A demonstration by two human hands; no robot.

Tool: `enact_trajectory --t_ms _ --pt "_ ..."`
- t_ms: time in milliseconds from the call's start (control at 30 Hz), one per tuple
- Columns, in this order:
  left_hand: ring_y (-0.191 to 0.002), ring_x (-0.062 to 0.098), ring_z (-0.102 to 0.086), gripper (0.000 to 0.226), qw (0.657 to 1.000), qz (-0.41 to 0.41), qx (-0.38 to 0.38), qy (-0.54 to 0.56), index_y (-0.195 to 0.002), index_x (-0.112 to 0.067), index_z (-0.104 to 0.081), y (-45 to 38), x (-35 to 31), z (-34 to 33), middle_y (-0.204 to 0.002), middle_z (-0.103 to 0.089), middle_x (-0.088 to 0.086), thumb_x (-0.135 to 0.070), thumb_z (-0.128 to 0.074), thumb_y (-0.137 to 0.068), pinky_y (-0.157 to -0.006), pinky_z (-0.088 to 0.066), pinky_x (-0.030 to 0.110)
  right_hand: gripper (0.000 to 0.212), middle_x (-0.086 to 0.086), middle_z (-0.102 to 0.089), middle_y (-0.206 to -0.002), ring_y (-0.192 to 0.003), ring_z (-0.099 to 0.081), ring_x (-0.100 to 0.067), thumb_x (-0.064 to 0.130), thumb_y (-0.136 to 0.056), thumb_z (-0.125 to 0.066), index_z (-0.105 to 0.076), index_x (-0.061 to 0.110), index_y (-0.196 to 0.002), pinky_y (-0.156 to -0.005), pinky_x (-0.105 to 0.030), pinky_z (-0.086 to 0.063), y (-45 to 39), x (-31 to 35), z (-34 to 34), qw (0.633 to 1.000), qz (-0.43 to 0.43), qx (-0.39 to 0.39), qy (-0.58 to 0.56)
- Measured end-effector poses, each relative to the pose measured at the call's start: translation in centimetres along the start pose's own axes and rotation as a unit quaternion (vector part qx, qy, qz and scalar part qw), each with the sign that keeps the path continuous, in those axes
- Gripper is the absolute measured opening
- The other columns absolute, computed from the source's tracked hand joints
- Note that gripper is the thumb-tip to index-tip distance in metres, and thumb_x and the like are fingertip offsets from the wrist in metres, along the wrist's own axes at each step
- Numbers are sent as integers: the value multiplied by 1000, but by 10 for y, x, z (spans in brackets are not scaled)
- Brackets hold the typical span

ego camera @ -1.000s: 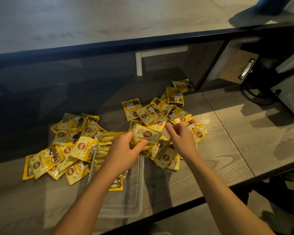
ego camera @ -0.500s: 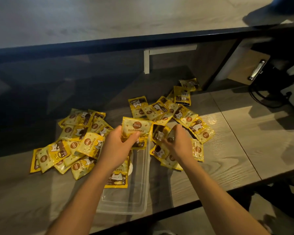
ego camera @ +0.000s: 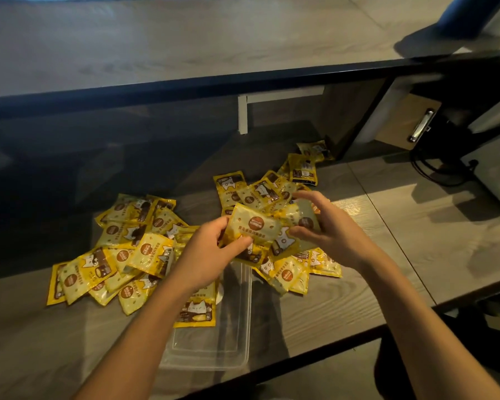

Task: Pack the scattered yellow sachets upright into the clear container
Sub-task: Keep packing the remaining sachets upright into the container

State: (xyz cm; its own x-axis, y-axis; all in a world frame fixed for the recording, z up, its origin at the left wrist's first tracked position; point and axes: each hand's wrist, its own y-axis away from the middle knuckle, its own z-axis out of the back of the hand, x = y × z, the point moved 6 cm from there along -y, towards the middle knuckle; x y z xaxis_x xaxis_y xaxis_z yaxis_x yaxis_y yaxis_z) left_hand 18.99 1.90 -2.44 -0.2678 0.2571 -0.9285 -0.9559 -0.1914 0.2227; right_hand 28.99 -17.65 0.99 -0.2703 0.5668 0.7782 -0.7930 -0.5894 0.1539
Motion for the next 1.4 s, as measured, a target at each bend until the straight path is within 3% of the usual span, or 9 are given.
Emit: enact_trajectory --t_ms 133,333,533,700,767,900,1033,1233,1400 --pt "-96 0 -70 16 999 -10 -29 39 -109 -29 -67 5 -1 12 -103 -75 -17 -23 -67 -94 -85 -57 27 75 9 -39 -152 -129 -44 -9 29 -91 -65 -22 40 -151 -101 -34 -46 -5 16 -2 997 45 41 51" --pt "-110 0 -64 33 997 -12 56 59 -124 -24 -62 13 0 8 -123 -66 -10 -14 -66 -93 -93 -53 21 55 17 -48 -141 -126 -49 0 48 -90 -49 -42 34 -142 -98 -29 -50 -9 35 -21 988 75 135 -5" --pt "-105 5 -68 31 991 -12 80 106 -122 -27 -59 20 -1 -2 -111 -73 -14 -12 -64 -95 -84 -54 18 46 14 -42 -151 -138 -36 2 28 -101 -44 -41 35 -146 -110 -30 -41 -14 39 -54 980 94 146 -94" --pt "-105 11 -70 60 986 1 64 157 -139 -36 -43 22 10 -6 -114 -73 -3 -10 -69 -91 -83 -58 27 36 16 -67 -116 -109 -65 -7 38 -95 -54 -62 28 -129 -83 -25 -56 -16 17 -59 963 30 42 -266" --pt "-106 10 -70 49 988 11 32 151 -132 -33 -52 20 12 -4 -116 -73 -5 -13 -70 -91 -86 -58 29 31 6 -71 -92 -87 -69 -12 42 -97 -53 -66 24 -117 -69 -26 -57 -14 -3 -52 958 -19 -42 -282" --pt "-99 9 -72 20 992 27 -17 126 -110 -27 -65 16 18 -1 -106 -76 -9 -18 -69 -92 -84 -59 31 28 5 -66 -77 -76 -67 -16 47 -91 -61 -62 19 -93 -68 -40 -54 -4 -54 -38 978 -134 -159 -28" --pt "-89 3 -73 13 987 48 -69 136 -104 -31 -64 15 22 6 -100 -76 -14 -25 -67 -94 -72 -57 20 63 5 -54 -100 -93 -57 -17 75 -73 -61 -52 22 -106 -70 -35 -47 13 -91 -64 955 -221 -23 196" --pt "-90 -1 -71 12 988 57 -79 119 -105 -32 -64 17 25 4 -97 -74 -21 -25 -64 -95 -78 -54 23 75 -5 -51 -113 -105 -51 -26 72 -67 -70 -49 17 -113 -81 -39 -49 19 -101 -83 935 -199 -6 294" --pt "-82 -3 -71 14 989 48 -65 123 -107 -30 -63 19 21 -3 -94 -74 -23 -21 -63 -96 -61 -50 7 46 -5 -57 -101 -94 -56 -28 38 -78 -78 -50 13 -104 -71 -37 -42 17 -92 -75 972 -149 -52 173"
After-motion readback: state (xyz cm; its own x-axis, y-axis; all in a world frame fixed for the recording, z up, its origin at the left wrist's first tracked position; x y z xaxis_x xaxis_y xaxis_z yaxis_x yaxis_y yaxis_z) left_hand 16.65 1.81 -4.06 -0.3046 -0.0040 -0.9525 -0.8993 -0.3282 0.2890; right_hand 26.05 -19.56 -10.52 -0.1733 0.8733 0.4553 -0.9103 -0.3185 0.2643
